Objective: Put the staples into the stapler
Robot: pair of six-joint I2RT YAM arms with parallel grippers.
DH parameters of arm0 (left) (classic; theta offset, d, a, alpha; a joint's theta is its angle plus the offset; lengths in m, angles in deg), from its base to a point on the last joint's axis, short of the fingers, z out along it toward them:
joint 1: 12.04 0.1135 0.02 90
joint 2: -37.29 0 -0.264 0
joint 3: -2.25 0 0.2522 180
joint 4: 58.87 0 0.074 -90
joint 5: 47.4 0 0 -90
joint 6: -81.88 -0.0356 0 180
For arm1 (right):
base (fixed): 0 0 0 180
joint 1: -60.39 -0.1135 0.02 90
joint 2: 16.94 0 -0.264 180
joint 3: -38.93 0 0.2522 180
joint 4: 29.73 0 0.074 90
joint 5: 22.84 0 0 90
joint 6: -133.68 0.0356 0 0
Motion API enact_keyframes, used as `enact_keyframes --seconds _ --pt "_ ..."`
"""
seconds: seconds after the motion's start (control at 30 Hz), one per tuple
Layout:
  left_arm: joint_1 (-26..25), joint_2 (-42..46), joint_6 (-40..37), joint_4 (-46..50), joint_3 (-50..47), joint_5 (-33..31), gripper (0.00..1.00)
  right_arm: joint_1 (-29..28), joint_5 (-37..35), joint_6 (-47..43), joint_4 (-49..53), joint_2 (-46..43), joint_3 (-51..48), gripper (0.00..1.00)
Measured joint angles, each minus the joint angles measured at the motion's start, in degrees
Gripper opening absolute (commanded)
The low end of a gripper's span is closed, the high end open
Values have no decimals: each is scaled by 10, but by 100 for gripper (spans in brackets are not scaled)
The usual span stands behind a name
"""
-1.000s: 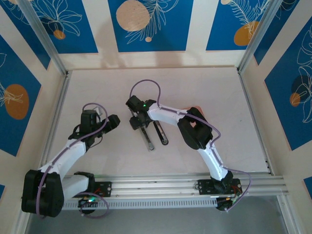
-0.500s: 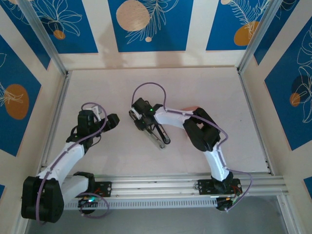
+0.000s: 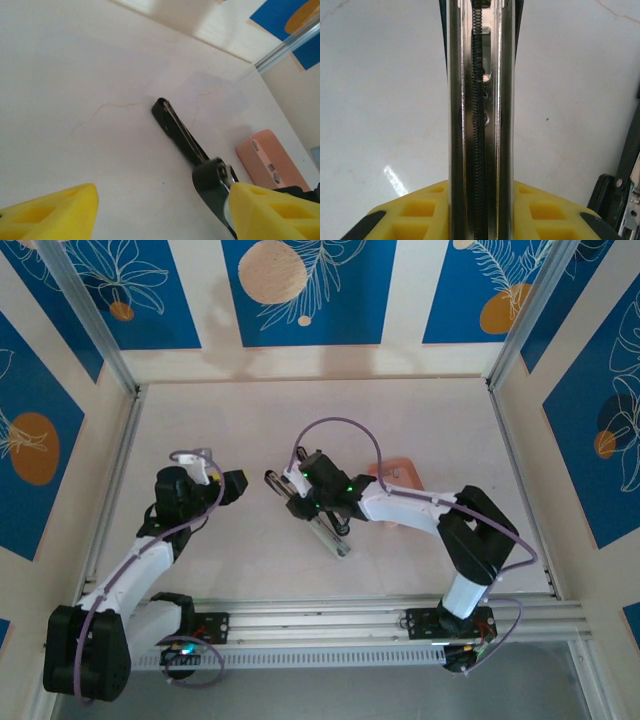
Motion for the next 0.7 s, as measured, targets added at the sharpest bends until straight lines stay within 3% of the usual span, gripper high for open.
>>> enact_keyframes --seconds 0.27,0.53,0.7 --pt "-43 39 -130 -75 -19 32 69 8 48 -36 -61 -88 -107 22" --pt "-78 -9 -242 -150 -22 144 69 35 126 -103 -150 -198 -224 21" --pt "-110 -45 -320 -150 -16 220 69 65 193 -127 -174 -228 -259 21"
